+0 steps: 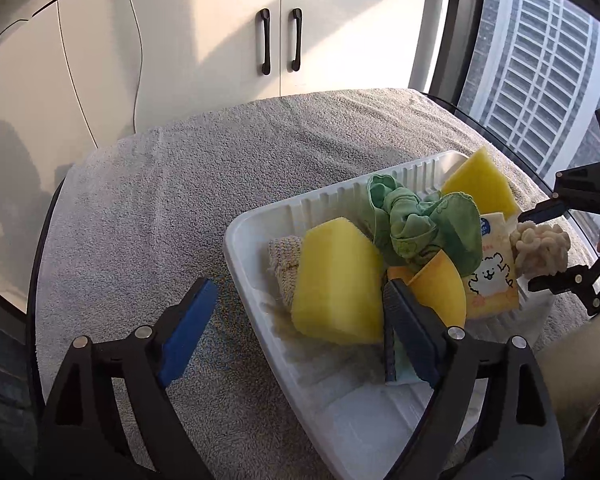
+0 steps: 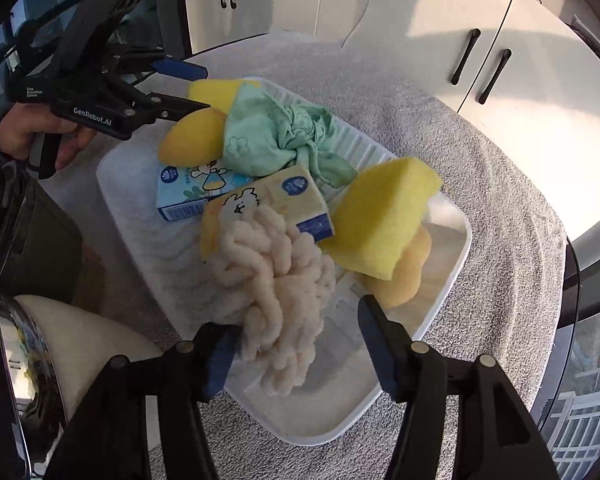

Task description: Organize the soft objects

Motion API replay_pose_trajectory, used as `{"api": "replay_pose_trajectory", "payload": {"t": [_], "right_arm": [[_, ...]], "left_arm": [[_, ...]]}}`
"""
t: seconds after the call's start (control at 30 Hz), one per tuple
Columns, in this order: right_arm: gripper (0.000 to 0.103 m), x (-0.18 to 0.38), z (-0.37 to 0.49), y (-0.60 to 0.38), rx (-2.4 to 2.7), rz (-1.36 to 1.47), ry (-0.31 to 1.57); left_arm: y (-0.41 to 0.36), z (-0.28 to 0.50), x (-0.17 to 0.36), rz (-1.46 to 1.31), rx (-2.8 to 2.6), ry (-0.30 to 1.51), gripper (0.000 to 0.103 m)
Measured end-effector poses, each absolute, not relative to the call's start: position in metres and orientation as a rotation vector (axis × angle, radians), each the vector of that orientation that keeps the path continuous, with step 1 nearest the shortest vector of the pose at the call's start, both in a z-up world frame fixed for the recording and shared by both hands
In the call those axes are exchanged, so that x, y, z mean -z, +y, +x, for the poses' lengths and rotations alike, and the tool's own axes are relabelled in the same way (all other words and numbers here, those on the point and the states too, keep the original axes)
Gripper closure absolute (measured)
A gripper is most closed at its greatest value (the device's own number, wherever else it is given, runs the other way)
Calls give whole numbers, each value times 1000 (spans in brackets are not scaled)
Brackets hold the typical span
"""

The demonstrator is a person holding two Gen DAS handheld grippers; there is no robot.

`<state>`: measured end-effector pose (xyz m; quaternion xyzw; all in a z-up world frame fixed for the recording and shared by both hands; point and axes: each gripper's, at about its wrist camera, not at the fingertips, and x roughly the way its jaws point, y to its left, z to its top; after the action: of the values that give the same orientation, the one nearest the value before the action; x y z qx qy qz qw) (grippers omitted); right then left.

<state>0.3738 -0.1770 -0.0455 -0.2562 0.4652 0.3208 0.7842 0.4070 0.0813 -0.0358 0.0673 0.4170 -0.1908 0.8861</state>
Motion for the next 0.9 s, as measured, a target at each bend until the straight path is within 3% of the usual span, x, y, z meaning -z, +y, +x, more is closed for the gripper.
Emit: {"api": "replay_pose_trajectory", "payload": {"t": [0.17,0.37,0.67,0.9], "right_arm": [[33,43,375,-185,-681,-551,1000],[20,39,376,-196,-656,-547,988],[0,29,382,-214,-628,-513,958],[0,12,376,-218,-619,-488,919]], "left_arm": [[80,404,34,150,397,861,16],[78,398,28,167,388,840,0],[89,395,15,143,330,804,0],[100,388,1,129,293,780,0]]}}
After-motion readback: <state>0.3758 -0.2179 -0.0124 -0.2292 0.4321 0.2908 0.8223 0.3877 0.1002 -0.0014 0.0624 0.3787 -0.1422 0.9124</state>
